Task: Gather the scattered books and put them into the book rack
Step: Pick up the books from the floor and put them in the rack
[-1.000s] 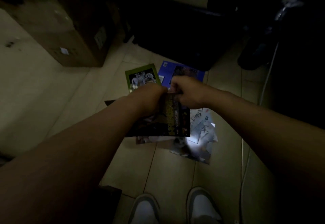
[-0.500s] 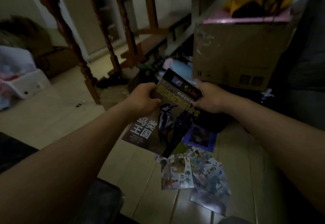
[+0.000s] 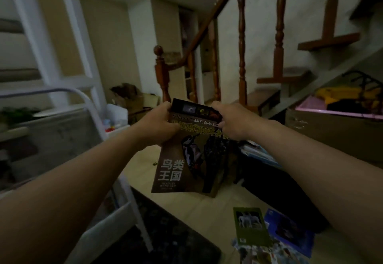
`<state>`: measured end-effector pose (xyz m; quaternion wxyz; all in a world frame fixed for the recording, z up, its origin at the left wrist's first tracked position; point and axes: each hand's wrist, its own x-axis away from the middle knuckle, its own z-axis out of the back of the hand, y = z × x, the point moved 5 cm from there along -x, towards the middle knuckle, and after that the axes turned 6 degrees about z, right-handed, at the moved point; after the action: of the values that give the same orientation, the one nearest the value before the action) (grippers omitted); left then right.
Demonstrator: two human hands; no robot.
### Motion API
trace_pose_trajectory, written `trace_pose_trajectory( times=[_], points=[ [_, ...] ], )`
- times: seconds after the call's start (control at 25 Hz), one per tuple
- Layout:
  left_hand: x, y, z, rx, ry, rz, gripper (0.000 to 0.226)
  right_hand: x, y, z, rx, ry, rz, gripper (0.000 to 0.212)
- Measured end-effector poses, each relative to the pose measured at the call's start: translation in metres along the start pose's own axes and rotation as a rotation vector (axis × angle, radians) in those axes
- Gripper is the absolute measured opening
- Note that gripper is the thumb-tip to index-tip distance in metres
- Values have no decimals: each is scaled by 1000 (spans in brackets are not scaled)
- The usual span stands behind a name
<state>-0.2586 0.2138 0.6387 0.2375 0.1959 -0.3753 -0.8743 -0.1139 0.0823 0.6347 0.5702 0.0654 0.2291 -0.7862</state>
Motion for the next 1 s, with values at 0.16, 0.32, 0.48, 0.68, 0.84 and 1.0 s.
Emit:
trace_pose_trajectory(
  times=[0.16,0.32,0.48,0.68,0.84,1.0],
  points=[
    [48,-22,77,-59,76,23,30,-24,-89,-10,66,-43,121,36],
    [95,-45,141,-191,184,30,32,-41,-164,-27,77,-64,239,44],
    [128,-62,182,-354,280,21,28,-55,-221,-41,164,-27,347,39],
    [150,-97,199,-545,322,76,32,-63,-256,-79,255,28,445,57],
    [151,-128,200,-655,340,80,34,-67,-265,-106,320,126,483,39],
    [154,-141,207,-714,370,99,31,-70,-275,-115,324,187,517,31]
  ],
)
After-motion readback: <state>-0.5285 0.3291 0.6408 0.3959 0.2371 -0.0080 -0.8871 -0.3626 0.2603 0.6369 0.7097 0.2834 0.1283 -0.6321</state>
